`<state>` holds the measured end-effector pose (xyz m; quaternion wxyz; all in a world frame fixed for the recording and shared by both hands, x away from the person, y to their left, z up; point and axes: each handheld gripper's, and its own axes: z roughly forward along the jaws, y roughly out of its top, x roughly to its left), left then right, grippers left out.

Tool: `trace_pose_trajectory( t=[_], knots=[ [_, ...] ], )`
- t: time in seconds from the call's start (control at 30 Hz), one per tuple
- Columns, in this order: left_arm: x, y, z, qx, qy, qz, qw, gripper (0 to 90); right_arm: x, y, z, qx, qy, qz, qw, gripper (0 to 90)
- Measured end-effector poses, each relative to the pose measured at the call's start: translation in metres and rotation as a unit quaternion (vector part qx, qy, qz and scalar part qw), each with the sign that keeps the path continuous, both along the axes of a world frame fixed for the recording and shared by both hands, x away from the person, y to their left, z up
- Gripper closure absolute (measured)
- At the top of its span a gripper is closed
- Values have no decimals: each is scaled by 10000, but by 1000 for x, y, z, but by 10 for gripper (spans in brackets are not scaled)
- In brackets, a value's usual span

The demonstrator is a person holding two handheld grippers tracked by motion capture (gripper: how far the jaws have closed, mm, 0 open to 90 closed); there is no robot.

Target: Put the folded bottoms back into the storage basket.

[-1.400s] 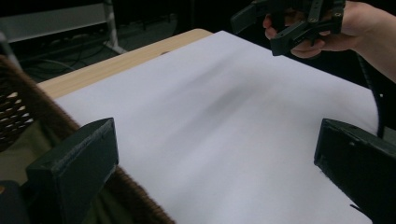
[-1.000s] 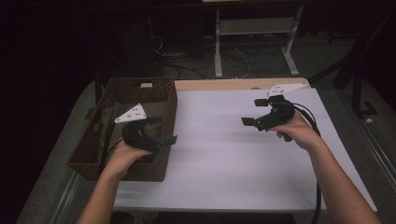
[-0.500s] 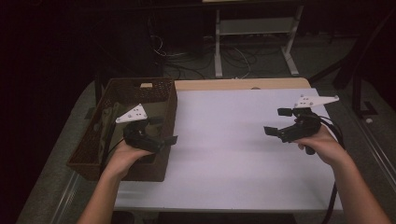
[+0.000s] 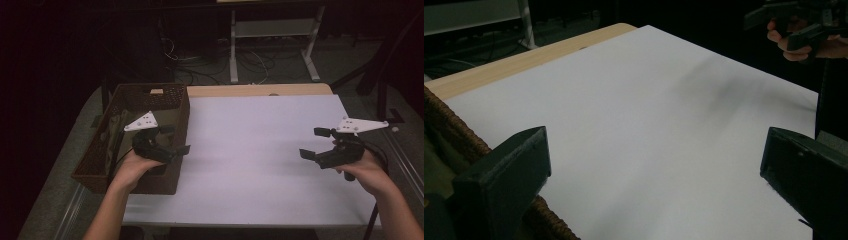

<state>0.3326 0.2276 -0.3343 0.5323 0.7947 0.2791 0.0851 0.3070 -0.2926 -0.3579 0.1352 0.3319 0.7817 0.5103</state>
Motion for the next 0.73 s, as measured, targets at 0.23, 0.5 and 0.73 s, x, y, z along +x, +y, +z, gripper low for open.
trace_pose_trajectory(
  t=[0.23, 0.5, 0.73],
  knots=[
    [0, 0, 0, 1, 3, -4, 10000, 0, -7, -8, -4, 14, 3, -42, 10000, 5],
    [1, 0, 0, -5, 35, -19, 10000, 0, -7, -8, -5, -14, 22, -8, 10000, 6],
    [1, 0, 0, -13, 34, -5, 10000, 0, -7, -10, -4, 15, -11, -23, 10000, 5]
  ],
)
